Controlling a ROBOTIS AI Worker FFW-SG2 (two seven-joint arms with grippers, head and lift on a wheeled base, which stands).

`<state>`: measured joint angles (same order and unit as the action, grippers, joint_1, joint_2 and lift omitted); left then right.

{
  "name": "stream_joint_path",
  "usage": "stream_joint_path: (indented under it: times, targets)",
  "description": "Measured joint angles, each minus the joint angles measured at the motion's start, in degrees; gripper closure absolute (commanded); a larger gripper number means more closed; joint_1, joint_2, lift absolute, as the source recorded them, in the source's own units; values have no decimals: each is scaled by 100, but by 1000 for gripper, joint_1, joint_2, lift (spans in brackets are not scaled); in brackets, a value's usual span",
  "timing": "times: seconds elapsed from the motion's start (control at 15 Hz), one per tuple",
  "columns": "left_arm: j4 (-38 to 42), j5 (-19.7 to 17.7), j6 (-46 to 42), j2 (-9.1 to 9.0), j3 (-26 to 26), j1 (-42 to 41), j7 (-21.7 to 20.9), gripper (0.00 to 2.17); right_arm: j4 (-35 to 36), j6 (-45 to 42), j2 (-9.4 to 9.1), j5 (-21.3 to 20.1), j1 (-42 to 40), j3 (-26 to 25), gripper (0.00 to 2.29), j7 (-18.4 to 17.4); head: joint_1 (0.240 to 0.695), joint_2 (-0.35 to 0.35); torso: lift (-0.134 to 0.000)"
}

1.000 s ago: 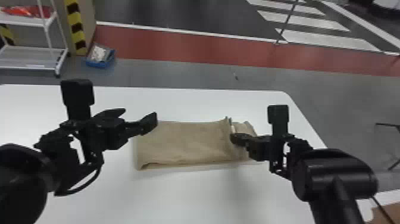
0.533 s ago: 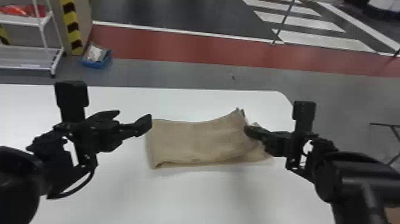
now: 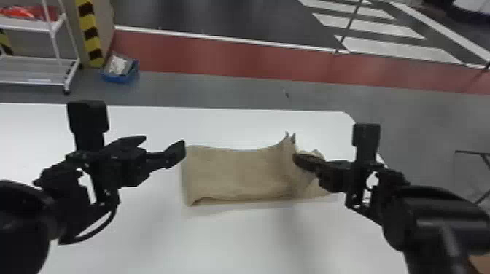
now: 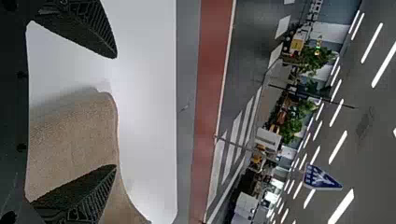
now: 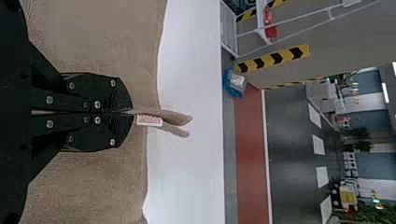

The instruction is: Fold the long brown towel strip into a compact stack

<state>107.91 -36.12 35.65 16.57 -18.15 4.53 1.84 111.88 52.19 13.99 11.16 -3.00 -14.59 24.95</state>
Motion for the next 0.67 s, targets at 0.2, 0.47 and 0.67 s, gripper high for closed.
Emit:
stream_joint_path:
  times: [0.2, 0.47, 0.67]
  targets:
    - [1, -3, -12, 38, 91, -50, -35, 39, -19, 29, 121, 285, -49, -576, 1413, -4, 695, -302, -125]
    - [-22, 30, -18, 23, 50, -34, -43, 39, -804, -168, 132, -144, 133, -215, 1413, 28, 695, -307, -125]
    - [-15, 43, -14, 32, 17, -35, -26, 39, -842, -238, 100, -199, 177, -78, 1413, 52, 695, -294, -125]
